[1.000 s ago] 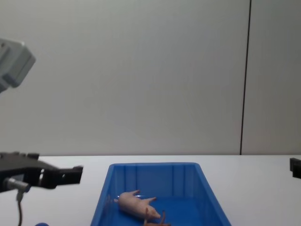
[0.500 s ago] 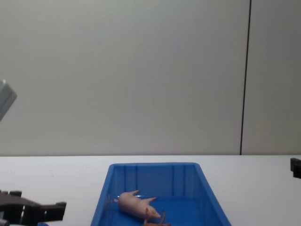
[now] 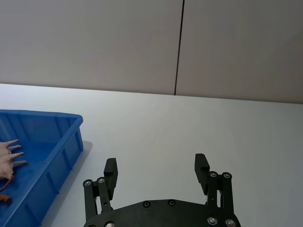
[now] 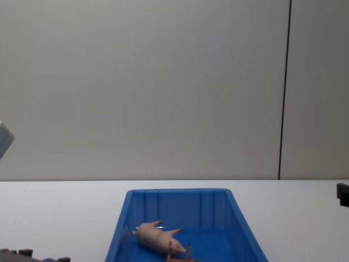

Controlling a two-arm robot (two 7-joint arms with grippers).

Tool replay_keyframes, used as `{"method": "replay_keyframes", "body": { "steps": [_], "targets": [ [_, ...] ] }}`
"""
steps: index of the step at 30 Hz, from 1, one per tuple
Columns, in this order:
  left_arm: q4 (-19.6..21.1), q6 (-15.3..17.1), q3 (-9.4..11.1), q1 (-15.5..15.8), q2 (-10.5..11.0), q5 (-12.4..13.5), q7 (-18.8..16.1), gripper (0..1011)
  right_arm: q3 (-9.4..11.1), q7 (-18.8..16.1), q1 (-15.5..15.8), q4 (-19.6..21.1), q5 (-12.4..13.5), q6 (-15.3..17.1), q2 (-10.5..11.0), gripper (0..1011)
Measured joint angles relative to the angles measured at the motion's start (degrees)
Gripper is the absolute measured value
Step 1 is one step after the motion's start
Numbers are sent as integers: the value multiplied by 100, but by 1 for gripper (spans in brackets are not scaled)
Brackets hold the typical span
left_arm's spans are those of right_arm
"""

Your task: Pick up the two dolls from the table and place them into the box.

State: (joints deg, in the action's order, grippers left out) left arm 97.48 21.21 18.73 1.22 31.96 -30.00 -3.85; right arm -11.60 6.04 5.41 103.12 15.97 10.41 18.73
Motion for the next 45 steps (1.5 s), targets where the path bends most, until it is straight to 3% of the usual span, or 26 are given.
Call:
{"method": "replay_keyframes", "body": {
  "steps": [5,13,29,45],
  "targets": [
    [-49,-2,-3,-1,-24,-23,35,616,0,-1,0,0,0,0,0,1001],
    [-86,-39,-15,4,-62,-17,87,308,0,-1,0,0,0,0,0,1001],
    [73,-460,-48,59,-120,89,330,208,0,-1,0,0,0,0,0,1001],
    [245,-1016,-60,393,-302,159,1284,130,0,-1,0,-1,0,0,0,1001]
  ]
}}
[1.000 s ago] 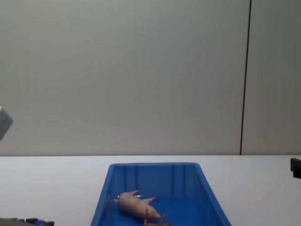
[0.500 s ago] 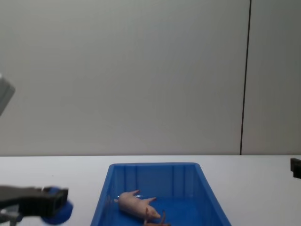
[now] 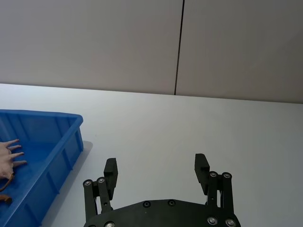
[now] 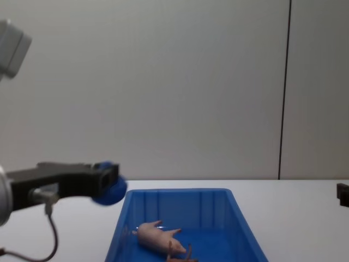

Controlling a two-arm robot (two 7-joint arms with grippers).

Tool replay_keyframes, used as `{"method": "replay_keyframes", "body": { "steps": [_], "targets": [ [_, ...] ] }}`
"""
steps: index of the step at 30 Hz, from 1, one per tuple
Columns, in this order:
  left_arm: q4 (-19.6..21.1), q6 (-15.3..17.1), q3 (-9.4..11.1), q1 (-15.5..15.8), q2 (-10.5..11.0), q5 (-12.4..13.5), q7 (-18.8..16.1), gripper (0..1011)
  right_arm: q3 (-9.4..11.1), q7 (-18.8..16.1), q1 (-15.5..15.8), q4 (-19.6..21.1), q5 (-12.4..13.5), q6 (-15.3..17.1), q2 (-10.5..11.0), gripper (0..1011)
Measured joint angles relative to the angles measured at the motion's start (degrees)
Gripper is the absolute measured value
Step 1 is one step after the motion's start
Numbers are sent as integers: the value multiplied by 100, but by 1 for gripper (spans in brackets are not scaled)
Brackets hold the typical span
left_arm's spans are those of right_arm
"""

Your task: Pick up the two dolls from the table and place them into the box.

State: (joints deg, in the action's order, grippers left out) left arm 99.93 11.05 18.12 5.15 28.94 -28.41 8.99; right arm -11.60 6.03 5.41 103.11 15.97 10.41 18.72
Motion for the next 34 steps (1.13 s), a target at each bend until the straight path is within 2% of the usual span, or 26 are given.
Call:
{"method": "replay_keyframes", "body": {
  "steps": [2,4,5,10,11,13,16,17,20,21,23,26,30,34],
  "targets": [
    [-1,-61,7,59,-35,-1,189,108,0,0,0,0,0,0,0,1001],
    [-14,-95,16,105,-64,-1,309,134,0,0,0,0,0,0,0,1001],
    [-31,-131,23,147,-93,-3,443,194,0,0,0,0,0,0,0,1001],
    [-133,-224,63,316,-214,-46,893,335,0,0,0,0,0,0,0,1001],
    [-133,-224,63,316,-214,-46,893,378,0,0,0,0,0,0,0,1001],
    [-187,-258,81,389,-268,-72,1102,462,0,0,0,0,0,0,0,1001],
    [-304,-307,118,521,-370,-113,1446,518,0,0,0,0,0,0,0,1001],
    [-304,-307,118,521,-370,-113,1446,553,0,0,0,0,0,0,0,1001],
    [-428,-345,159,659,-481,-157,1757,688,0,0,0,0,0,0,0,1001],
    [-460,-352,171,683,-501,-167,1814,688,0,0,0,0,0,0,0,1001],
    [-537,-375,199,763,-565,-191,1994,782,0,0,0,0,0,0,0,1001],
    [-608,-393,225,833,-626,-217,2156,835,0,0,0,0,0,0,0,1001],
    [-680,-411,249,910,-689,-238,2316,973,0,0,0,0,0,0,0,1001],
    [-736,-425,267,965,-735,-259,2433,1001,0,0,0,0,0,0,0,1001]
  ]
}}
